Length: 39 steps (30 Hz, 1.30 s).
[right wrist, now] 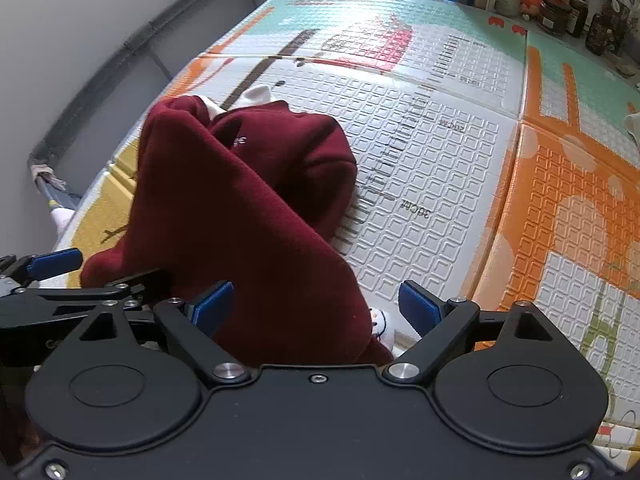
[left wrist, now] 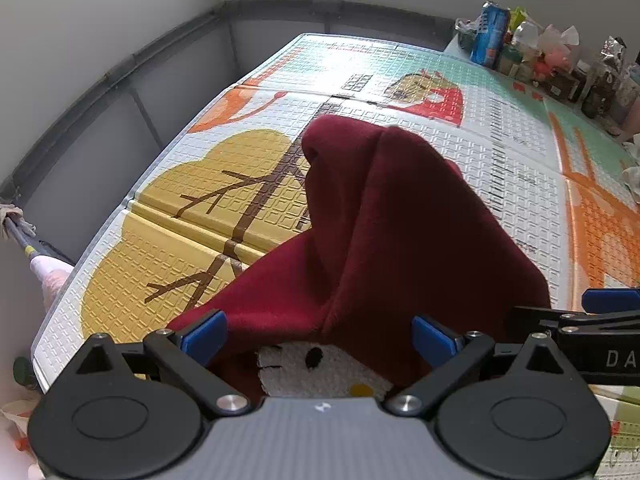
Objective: Fold clothes
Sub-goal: 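Grasp the sweatshirt fabric with the left gripper while the right gripper grasps another edge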
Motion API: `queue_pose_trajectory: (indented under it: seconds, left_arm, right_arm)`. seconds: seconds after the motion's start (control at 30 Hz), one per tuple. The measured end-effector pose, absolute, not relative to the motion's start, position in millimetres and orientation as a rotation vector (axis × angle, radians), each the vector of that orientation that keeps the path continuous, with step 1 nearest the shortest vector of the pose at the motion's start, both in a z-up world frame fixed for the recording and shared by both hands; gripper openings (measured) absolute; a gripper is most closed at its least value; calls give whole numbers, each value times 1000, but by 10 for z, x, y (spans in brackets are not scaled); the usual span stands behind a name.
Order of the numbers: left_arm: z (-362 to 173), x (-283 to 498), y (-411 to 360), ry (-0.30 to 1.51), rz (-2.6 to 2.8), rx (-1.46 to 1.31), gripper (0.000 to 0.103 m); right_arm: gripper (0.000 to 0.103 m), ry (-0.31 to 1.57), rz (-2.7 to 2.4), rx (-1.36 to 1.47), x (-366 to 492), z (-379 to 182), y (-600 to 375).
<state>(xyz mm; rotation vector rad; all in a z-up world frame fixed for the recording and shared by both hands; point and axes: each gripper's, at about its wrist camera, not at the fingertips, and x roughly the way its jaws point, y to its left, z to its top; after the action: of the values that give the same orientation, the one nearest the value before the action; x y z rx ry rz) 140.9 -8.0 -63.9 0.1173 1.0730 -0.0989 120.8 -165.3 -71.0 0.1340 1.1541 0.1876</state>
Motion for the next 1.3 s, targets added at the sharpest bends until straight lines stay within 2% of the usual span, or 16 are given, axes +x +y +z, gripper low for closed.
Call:
queue_pose_trajectory:
  seconds: [0.1, 0.47, 0.53, 0.6, 0.8, 1.03, 1.1, 1.17, 1.3]
  left_arm:
    - [-678, 1457, -71, 1080, -97, 118, 100]
    - [-791, 1568, -17, 1103, -97, 93, 100]
    - [-801, 1579, -28, 1103, -101, 100, 100]
    - [-810, 1586, -50, 1100, -105, 113, 100]
    - [-832, 1605, -82, 1099, -117, 121, 98]
    - [-813, 1583, -104, 1094, -145, 110, 85]
    - [-802, 1576, -113, 1094, -152, 109, 80]
    - [-787, 1568, -121, 1093, -161, 107, 74]
    - [-754, 1552, -125, 1090, -176, 96, 64]
  right_arm:
    - [82, 1167, 199, 134, 1274, -766, -1634]
    - [77, 1189, 238, 149, 1395, -900, -1580]
    - [74, 1194, 242, 160, 1408, -921, -1581]
    - [66, 1198, 245, 166, 1417, -933, -1583]
    - [57, 1202, 247, 174, 1434, -957, -1570]
    - [37, 1208, 267, 155, 1413, -964, -1478]
    - [27, 1204, 271, 143, 1399, -962, -1449]
    - [21, 1204, 278, 140, 1387, -957, -1427]
    - [15, 1206, 284, 145, 1375, -942, -1421]
